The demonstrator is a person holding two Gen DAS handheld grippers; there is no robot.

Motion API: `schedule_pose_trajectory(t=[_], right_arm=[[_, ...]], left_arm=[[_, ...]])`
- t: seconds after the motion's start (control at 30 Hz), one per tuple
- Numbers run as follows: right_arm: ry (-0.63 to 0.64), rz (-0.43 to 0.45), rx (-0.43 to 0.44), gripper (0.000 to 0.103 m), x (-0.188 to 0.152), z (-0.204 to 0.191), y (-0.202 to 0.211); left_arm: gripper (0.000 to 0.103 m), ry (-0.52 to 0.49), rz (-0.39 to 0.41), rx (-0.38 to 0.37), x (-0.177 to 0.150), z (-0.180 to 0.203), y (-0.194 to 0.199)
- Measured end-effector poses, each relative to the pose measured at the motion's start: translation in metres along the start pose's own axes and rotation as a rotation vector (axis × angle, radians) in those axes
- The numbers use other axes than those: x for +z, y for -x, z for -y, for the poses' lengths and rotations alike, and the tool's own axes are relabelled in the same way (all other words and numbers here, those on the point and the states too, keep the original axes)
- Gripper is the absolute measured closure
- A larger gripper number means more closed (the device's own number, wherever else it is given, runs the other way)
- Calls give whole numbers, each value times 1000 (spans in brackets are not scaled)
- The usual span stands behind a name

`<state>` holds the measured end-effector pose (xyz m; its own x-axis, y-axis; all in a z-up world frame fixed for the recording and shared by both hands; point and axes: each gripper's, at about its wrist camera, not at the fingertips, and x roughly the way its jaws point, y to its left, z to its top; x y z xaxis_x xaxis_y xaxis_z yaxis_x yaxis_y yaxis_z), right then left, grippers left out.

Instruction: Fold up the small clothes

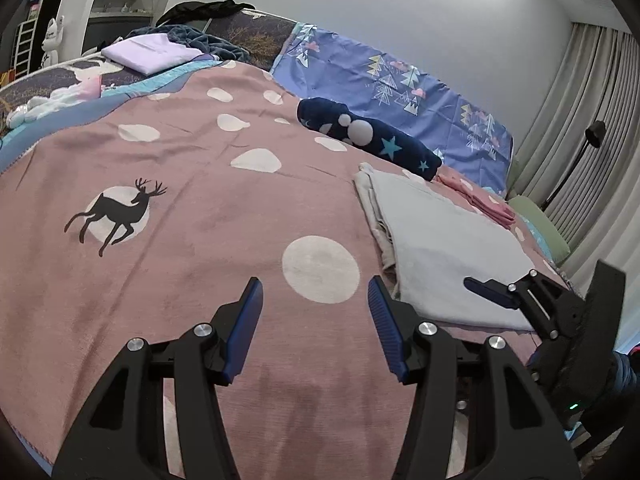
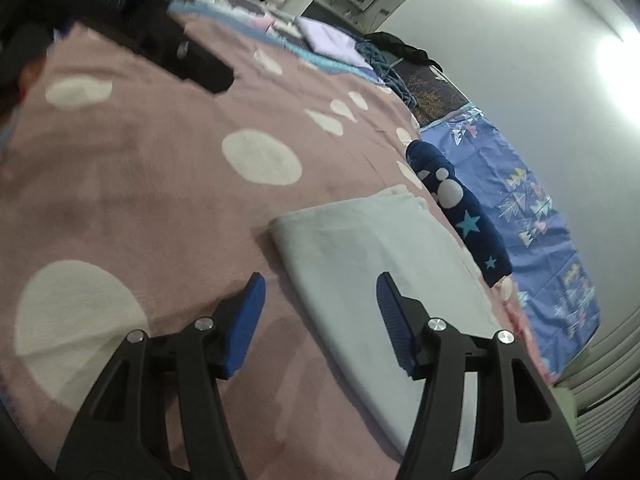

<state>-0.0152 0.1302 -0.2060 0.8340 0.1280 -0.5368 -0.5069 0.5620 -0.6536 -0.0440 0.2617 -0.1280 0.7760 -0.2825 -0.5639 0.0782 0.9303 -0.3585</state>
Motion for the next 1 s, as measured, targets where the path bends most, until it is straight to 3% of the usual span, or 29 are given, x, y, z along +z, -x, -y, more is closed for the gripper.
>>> schedule_pose_trajectory(t=[0.2,0.3,0.33,0.37,0.47,0.57,0.67,0.83,1.0], right_arm=[[63,-3,-142,47,16,-15,-23],[64,-17,-158,67,26,-18,-39],[60,-22,-146,89,27,-17,-43],[57,-17,-142,97,27,-16,-43],[-12,102,-127,100,28,-2,-10],[-60,98,-74,100,27,13,-6],[-86,90,-48,100,25,11,-5],[-113,86,-40,100,26,9,-3],[-146,77,-34,100,28,11,1]], left_arm=[[48,42,-2,-29,1,-14,-9],[48,56,-7,-38,1,-17,-15],[48,59,-9,-42,1,-17,-16],[48,60,-11,-45,1,-18,-16],[48,59,-13,-64,4,-20,-16],[48,70,-20,-114,17,-20,-24],[48,96,-42,-222,36,-19,-45],[46,170,-181,-422,67,-9,-115],[46,174,-313,-445,85,16,-199]])
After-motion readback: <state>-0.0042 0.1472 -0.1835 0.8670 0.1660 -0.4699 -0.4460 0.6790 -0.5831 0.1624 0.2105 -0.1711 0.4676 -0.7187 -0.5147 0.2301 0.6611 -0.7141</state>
